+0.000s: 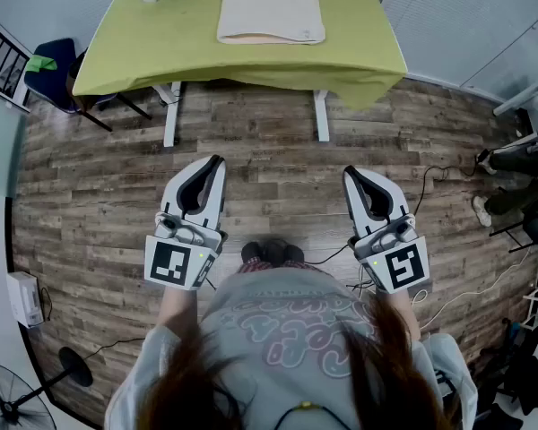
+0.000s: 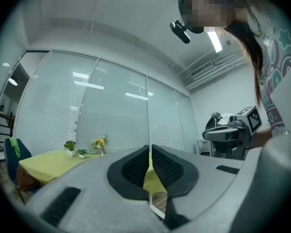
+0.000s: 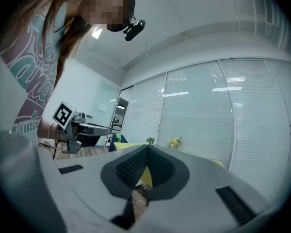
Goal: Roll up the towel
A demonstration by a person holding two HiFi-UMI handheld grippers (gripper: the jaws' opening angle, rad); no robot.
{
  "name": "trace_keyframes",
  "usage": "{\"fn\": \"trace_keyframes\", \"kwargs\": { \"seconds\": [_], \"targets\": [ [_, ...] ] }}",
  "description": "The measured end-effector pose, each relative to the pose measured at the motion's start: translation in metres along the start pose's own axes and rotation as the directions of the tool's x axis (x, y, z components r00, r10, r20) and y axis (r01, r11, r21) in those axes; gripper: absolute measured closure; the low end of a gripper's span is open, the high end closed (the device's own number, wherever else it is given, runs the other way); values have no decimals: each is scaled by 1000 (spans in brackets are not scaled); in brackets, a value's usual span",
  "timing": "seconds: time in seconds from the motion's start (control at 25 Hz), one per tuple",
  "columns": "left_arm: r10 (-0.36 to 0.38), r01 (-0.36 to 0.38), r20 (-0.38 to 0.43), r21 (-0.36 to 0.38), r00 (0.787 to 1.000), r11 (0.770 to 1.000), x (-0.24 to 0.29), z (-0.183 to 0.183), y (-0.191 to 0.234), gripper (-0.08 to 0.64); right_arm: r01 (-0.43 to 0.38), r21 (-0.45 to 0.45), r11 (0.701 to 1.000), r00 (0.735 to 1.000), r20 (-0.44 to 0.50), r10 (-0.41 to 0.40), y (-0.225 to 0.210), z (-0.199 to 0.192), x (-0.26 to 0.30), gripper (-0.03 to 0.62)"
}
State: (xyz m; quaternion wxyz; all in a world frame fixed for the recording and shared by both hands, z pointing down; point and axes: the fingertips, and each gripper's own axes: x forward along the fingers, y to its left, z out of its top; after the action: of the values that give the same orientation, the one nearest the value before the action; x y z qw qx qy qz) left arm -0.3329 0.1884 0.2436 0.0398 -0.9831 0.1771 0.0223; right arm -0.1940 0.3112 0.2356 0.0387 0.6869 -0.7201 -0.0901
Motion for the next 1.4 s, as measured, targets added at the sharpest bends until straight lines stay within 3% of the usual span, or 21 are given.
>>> {"fn": "trace_keyframes", "kwargs": {
  "seconds": [0.32,0.56,0.64,0.8,0.92,0.96,1.04,1.08,1.16,1.4],
  "targets": [
    [-8,7,11,41,1000,999,-1,8,3,535,-10,-14,1000,1000,-2,10,2,2,6,589],
    [1,-1,7,27,1000,1000,-3,6,9,535,-3,-4,1000,1000,-11,3,3,-1,11,589],
    [-34,34,18,24,999,999,-4,7,5,535,-3,11,1000,1000,-14,3,3,-2,12,589],
    [-173,173,25,-4,985,985,0,8,-16,534,-33,87,996,999,-17,34,6,-6,17,588],
    [-182,183,31,-28,983,983,3,8,-18,531,-25,127,992,1000,-1,25,5,-2,20,586],
    [-172,174,46,-35,984,984,2,10,-16,500,-16,137,990,1000,12,14,5,0,21,567],
    [-164,169,95,-46,982,985,-2,16,-12,349,18,108,994,999,38,-22,4,3,20,399],
    [-163,170,119,-46,979,984,-6,19,-10,318,39,70,997,998,47,-42,4,3,19,348],
    [-160,166,144,-36,977,985,-12,22,-5,293,59,25,998,997,41,-60,4,0,17,332],
    [-156,158,116,-12,981,987,-13,15,6,288,58,55,997,998,7,-58,12,-8,20,305]
  ]
}}
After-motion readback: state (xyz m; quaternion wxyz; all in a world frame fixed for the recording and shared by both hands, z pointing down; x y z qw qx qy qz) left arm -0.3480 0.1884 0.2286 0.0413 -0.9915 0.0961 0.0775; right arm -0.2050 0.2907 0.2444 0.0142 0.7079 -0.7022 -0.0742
